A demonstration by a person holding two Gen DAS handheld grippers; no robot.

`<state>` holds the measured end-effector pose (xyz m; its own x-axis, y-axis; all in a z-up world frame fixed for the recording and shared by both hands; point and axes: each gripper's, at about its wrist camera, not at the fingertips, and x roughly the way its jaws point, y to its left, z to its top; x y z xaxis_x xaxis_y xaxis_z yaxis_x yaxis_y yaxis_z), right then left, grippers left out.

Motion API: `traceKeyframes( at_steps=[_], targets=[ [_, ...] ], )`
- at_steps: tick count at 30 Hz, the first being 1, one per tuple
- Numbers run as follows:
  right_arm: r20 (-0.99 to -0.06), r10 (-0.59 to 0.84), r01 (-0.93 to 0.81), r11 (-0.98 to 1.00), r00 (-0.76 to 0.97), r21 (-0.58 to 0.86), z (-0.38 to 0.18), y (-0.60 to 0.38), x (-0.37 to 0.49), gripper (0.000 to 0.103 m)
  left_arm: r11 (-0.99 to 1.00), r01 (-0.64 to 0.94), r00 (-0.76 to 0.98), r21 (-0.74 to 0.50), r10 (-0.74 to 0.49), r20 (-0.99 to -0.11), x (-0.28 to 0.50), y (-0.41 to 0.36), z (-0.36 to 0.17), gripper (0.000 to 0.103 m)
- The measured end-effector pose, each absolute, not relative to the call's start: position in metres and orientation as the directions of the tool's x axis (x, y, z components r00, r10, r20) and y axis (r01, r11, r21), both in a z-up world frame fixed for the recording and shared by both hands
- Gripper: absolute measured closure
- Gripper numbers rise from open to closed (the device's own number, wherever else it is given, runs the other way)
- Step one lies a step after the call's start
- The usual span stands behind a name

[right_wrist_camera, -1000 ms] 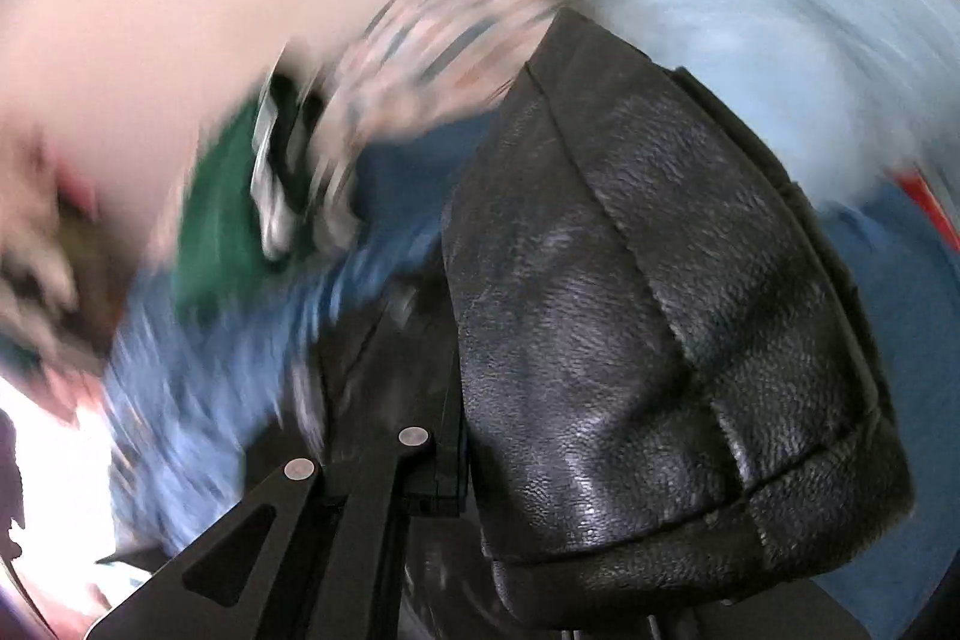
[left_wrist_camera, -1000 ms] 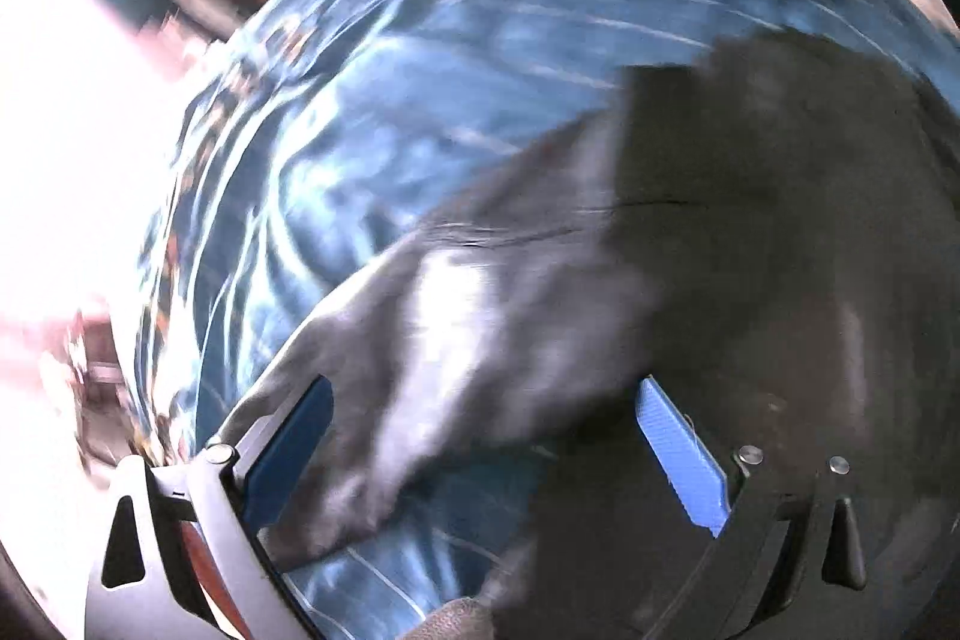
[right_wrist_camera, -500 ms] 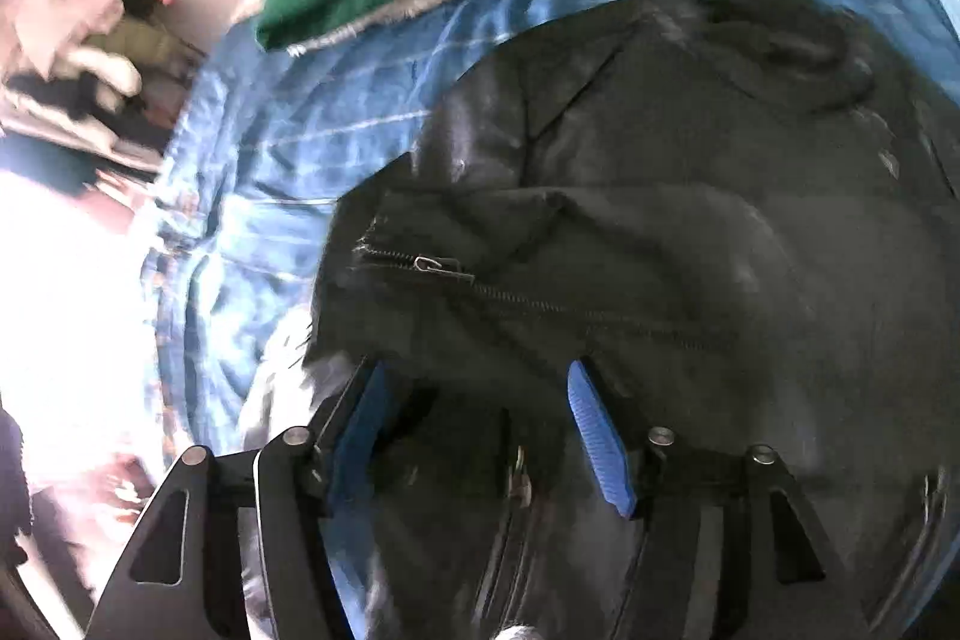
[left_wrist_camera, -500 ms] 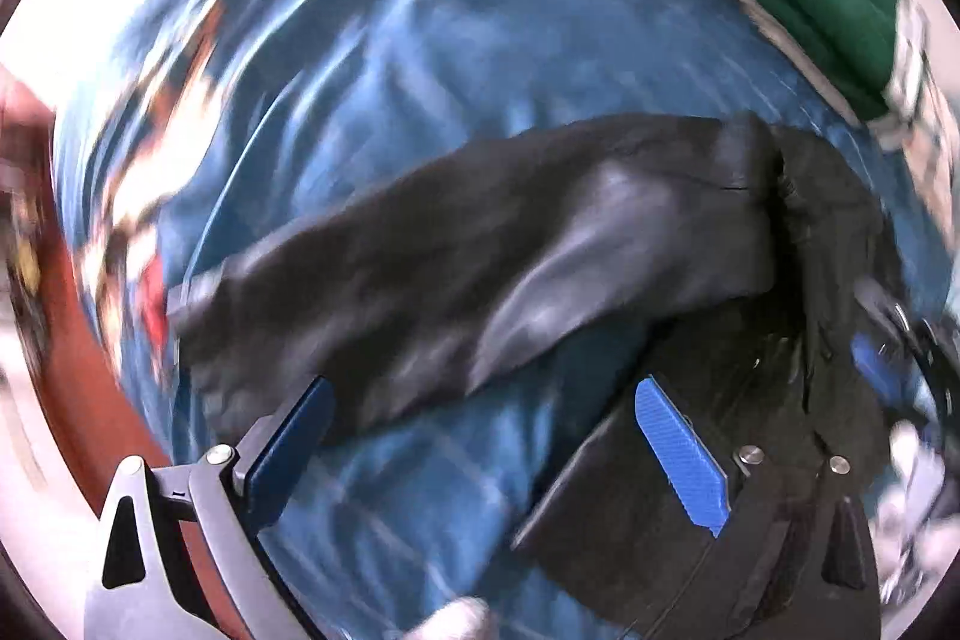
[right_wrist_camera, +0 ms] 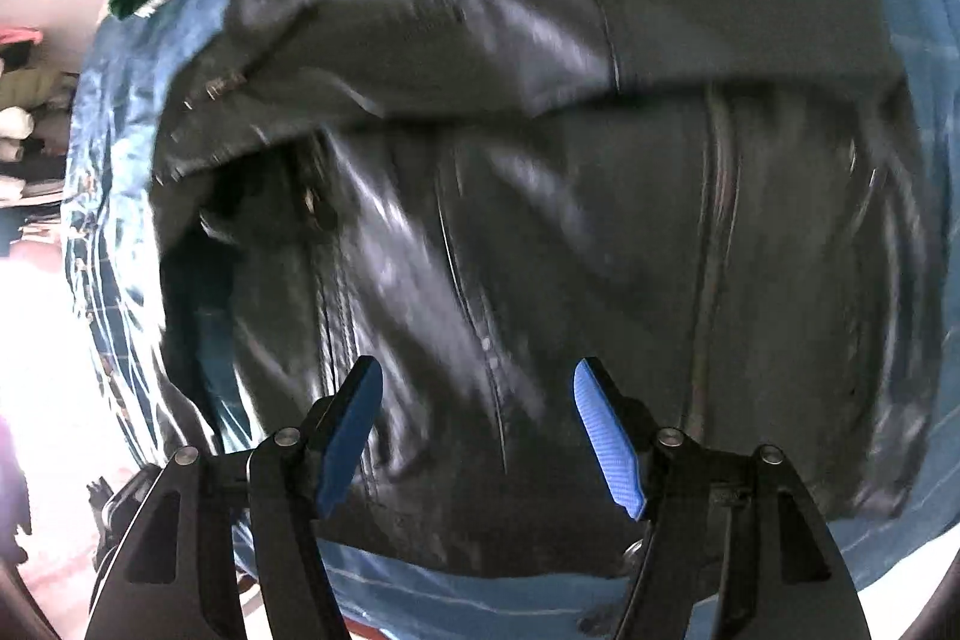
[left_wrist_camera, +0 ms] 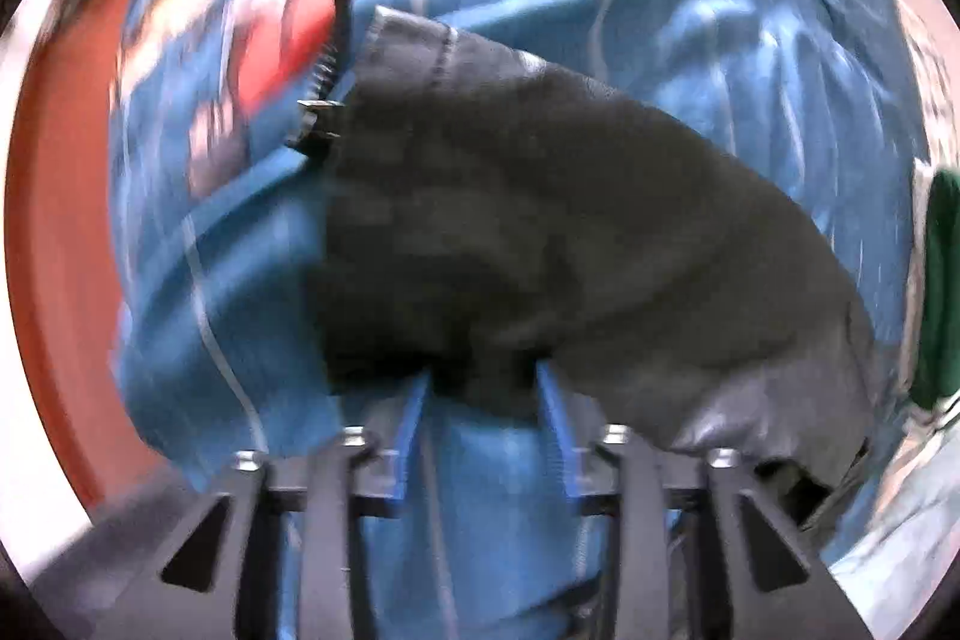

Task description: Fold large clothes

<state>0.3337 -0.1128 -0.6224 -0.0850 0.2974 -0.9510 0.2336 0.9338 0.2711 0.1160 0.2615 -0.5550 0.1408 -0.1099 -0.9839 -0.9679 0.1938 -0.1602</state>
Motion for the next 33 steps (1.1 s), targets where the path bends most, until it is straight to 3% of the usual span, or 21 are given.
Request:
traceKeyframes(
  at_steps=[7, 11, 14, 17, 25, 26, 27, 28, 30, 31, 33],
  targets=[
    [-0.936, 0.342, 0.205, 0.926, -0.090, 0.318, -0.618, -0.083, 0.325, 0.035, 0.245, -0.939, 0.252, -0.242, 0.010, -0.968, 0.139, 0.326, -0.534, 0.076],
    [-0.926, 0.366, 0.169, 0.923, -0.097, 0.347, -0.612, -0.070, 0.324, 0.035, 0.172, -0.888, 0.420, -0.426, -0.067, -0.905, 0.126, 0.333, -0.532, 0.075],
    [-0.919, 0.380, 0.162, 0.918, -0.107, 0.361, -0.609, -0.071, 0.323, 0.035, 0.090, -0.859, 0.487, -0.504, -0.159, -0.859, 0.118, 0.316, -0.555, 0.051],
    [-0.922, 0.373, 0.162, 0.921, -0.107, 0.354, -0.613, -0.067, 0.325, 0.035, 0.020, -0.877, 0.473, -0.481, -0.152, -0.868, 0.120, 0.302, -0.581, 0.050],
    [-0.941, 0.333, 0.180, 0.931, -0.064, 0.317, -0.621, -0.062, 0.332, 0.035, -0.032, -0.926, 0.376, -0.376, 0.032, -0.926, 0.165, 0.334, -0.581, 0.049],
    [-0.950, 0.306, 0.172, 0.941, -0.056, 0.293, -0.620, -0.060, 0.334, 0.035, -0.023, -0.937, 0.347, -0.348, 0.051, -0.937, 0.173, 0.340, -0.581, 0.051],
    [-0.971, 0.235, 0.149, 0.962, -0.039, 0.227, -0.617, -0.056, 0.337, 0.035, 0.003, -0.947, 0.319, -0.320, 0.078, -0.944, 0.184, 0.343, -0.577, 0.065],
    [-0.986, 0.166, 0.128, 0.979, -0.025, 0.162, -0.615, -0.053, 0.340, 0.035, 0.037, -0.953, 0.303, -0.301, 0.105, -0.947, 0.185, 0.343, -0.575, 0.092],
    [-0.994, -0.100, 0.067, 0.993, 0.034, -0.097, -0.607, -0.041, 0.346, 0.029, 0.180, -0.960, 0.245, -0.213, 0.180, -0.953, 0.215, 0.343, -0.559, 0.095],
    [-0.985, -0.157, 0.065, 0.986, 0.068, -0.152, -0.603, -0.038, 0.350, 0.021, 0.227, -0.954, 0.243, -0.194, 0.212, -0.947, 0.220, 0.342, -0.551, 0.097],
    [-0.967, -0.220, 0.069, 0.975, 0.124, -0.213, -0.596, -0.034, 0.356, 0.018, 0.336, -0.931, 0.246, -0.145, 0.281, -0.928, 0.241, 0.336, -0.530, 0.098]
  ],
)
